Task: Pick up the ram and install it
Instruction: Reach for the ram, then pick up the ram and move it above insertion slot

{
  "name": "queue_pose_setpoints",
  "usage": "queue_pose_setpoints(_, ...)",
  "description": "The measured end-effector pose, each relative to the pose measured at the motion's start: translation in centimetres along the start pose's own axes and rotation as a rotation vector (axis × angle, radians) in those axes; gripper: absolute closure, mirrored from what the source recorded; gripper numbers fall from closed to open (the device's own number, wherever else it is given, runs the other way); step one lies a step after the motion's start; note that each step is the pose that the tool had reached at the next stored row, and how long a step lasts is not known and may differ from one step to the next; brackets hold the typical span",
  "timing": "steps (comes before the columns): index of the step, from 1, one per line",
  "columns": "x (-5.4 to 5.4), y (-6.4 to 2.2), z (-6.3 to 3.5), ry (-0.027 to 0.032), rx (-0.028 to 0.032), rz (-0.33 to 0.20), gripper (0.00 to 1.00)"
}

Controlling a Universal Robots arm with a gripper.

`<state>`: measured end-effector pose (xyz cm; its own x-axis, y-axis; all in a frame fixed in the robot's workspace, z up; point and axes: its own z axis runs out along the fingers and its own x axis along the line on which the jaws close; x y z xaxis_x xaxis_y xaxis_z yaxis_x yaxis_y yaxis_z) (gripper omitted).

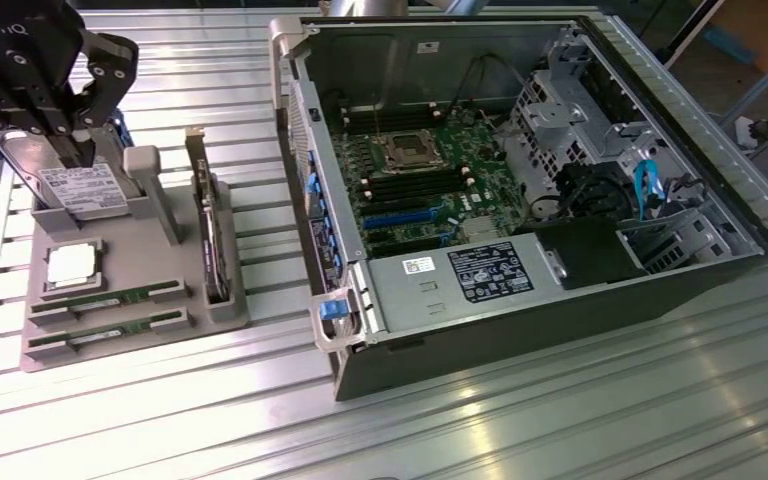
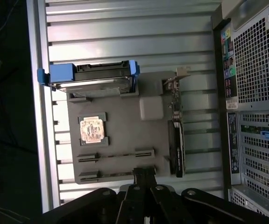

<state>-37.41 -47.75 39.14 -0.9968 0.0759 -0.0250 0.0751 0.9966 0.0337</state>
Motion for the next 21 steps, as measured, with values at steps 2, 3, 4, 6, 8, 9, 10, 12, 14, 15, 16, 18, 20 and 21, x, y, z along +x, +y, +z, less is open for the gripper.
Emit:
queue_pose_setpoints(2, 0.07, 0.12, 0.00, 0.0000, 0.0004, 0.000, 0.89)
queue_pose_setpoints(3, 0.12, 0.15, 0.00, 0.0000, 0.0006, 0.000, 0.89)
queue_pose_setpoints(4, 0.17, 0.19, 0.01, 0.0000, 0.0006, 0.000, 0.89)
queue_pose_setpoints(6, 0.26, 0.30, 0.01, -0.0001, 0.0008, 0.000, 0.89)
queue_pose_setpoints(8, 0.29, 0.31, 0.01, 0.0000, 0.0009, 0.000, 0.89)
queue_pose_setpoints(9, 0.29, 0.32, 0.01, -0.0001, 0.0009, 0.000, 0.89)
queue_pose_setpoints(10, 0.29, 0.32, 0.00, 0.0000, 0.0010, 0.000, 0.89)
queue_pose_setpoints(12, 0.30, 0.32, 0.01, 0.0000, 0.0010, 0.000, 0.89)
queue_pose_setpoints(14, 0.29, 0.32, 0.00, 0.0000, 0.0010, 0.000, 0.89)
queue_pose_setpoints(15, 0.30, 0.32, 0.01, 0.0000, 0.0009, 0.000, 0.89)
queue_pose_setpoints(16, 0.29, 0.32, 0.01, 0.0000, 0.0009, 0.000, 0.89)
queue_pose_setpoints(18, 0.29, 0.32, 0.01, 0.0000, 0.0010, 0.000, 0.89)
queue_pose_setpoints(20, 0.29, 0.29, 0.00, -0.0001, 0.0023, 0.000, 0.89)
queue_pose_setpoints(21, 0.29, 0.23, 0.00, -0.0002, 0.0032, 0.000, 0.89)
